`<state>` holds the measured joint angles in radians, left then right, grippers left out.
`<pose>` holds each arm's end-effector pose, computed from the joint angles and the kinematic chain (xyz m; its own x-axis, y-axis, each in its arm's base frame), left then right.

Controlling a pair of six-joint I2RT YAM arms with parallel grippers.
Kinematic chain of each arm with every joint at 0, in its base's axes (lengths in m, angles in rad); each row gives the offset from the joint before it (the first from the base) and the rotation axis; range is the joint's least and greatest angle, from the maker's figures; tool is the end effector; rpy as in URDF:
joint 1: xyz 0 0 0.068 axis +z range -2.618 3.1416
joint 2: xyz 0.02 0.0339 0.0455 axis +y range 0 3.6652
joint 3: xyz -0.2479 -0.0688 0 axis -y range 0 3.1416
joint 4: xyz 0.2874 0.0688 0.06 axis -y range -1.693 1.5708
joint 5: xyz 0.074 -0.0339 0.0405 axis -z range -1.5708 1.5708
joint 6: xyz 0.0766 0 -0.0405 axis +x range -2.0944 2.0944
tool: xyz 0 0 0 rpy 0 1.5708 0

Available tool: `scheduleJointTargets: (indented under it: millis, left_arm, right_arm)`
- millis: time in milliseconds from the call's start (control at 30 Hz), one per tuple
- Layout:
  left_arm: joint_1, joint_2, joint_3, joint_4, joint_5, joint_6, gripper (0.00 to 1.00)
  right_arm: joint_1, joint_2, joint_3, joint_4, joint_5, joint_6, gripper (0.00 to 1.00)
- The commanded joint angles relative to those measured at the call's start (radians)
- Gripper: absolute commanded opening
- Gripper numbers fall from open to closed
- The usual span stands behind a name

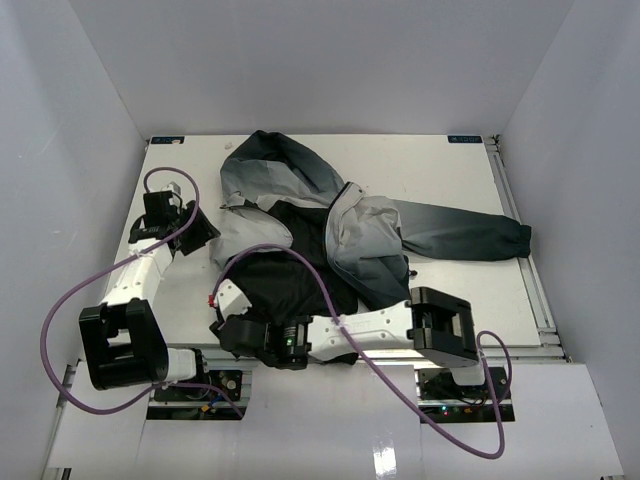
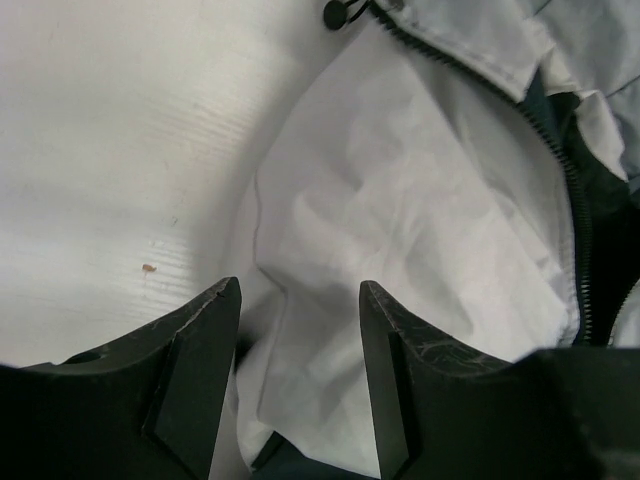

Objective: Zip up the jacket

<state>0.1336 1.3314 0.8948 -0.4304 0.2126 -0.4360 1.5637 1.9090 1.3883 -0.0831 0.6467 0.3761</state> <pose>0.3425 0.0297 0.1737 -0.6871 -0.5089 -0.5186 -0.3145 0.8517 -0.4191 0.0497 0.4923 0.1797 -0.2956 -0.3438 -0.8913 -0.7375 0.6751 -0.0159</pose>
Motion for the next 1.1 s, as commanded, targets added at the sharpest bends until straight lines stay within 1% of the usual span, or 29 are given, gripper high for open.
scheduleJointTargets:
  millis: [0, 133, 367, 500, 600, 700, 733, 800, 867, 900, 933, 967, 1000, 1033, 1067]
  left_arm:
    - [0.032, -0.006, -0.068, 0.025, 0.065, -0.007, 0.62]
    - [0.04, 0.016, -0.065, 0.041, 0.153, -0.013, 0.62]
    - [0.041, 0.011, -0.072, 0.05, 0.154, -0.009, 0.6]
    - [0.042, 0.011, -0.074, 0.055, 0.153, -0.009, 0.58]
    - [0.042, 0.011, -0.076, 0.059, 0.156, -0.01, 0.56]
    - [0.042, 0.014, -0.079, 0.068, 0.172, -0.014, 0.51]
    - [0.043, 0.016, -0.08, 0.071, 0.181, -0.015, 0.48]
    - [0.043, 0.019, -0.085, 0.08, 0.199, -0.017, 0.34]
    - [0.043, 0.022, -0.09, 0.086, 0.208, -0.018, 0.17]
    - [0.044, 0.023, -0.092, 0.088, 0.212, -0.018, 0.13]
    - [0.044, 0.024, -0.091, 0.089, 0.217, -0.017, 0.06]
    - [0.044, 0.026, -0.092, 0.092, 0.224, -0.017, 0.01]
    - [0.044, 0.029, -0.093, 0.094, 0.232, -0.019, 0.0]
    - [0.044, 0.036, -0.094, 0.098, 0.244, -0.025, 0.0]
    - [0.046, 0.042, -0.096, 0.103, 0.255, -0.03, 0.0]
  right_arm:
    - [0.013, 0.132, 0.159, -0.056, 0.093, 0.093, 0.71]
    - [0.016, 0.186, 0.199, -0.032, 0.132, 0.131, 0.74]
    - [0.012, 0.286, 0.262, -0.032, 0.166, 0.135, 0.79]
    - [0.008, 0.326, 0.284, -0.032, 0.165, 0.119, 0.79]
    - [0.003, 0.332, 0.257, -0.032, 0.154, 0.13, 0.78]
    - [0.002, 0.337, 0.236, -0.033, 0.15, 0.128, 0.76]
    - [0.002, 0.337, 0.229, -0.032, 0.152, 0.128, 0.74]
    - [0.0, 0.338, 0.212, -0.033, 0.156, 0.126, 0.62]
    - [-0.003, 0.332, 0.185, -0.033, 0.162, 0.132, 0.52]
    - [-0.005, 0.325, 0.175, -0.033, 0.163, 0.136, 0.44]
    - [-0.009, 0.311, 0.151, -0.033, 0.163, 0.142, 0.37]
    - [-0.013, 0.299, 0.129, -0.033, 0.163, 0.148, 0.3]
    - [-0.017, 0.286, 0.111, -0.034, 0.164, 0.153, 0.24]
    - [-0.022, 0.264, 0.082, -0.036, 0.168, 0.16, 0.14]
    - [-0.027, 0.235, 0.055, -0.036, 0.171, 0.165, 0.08]
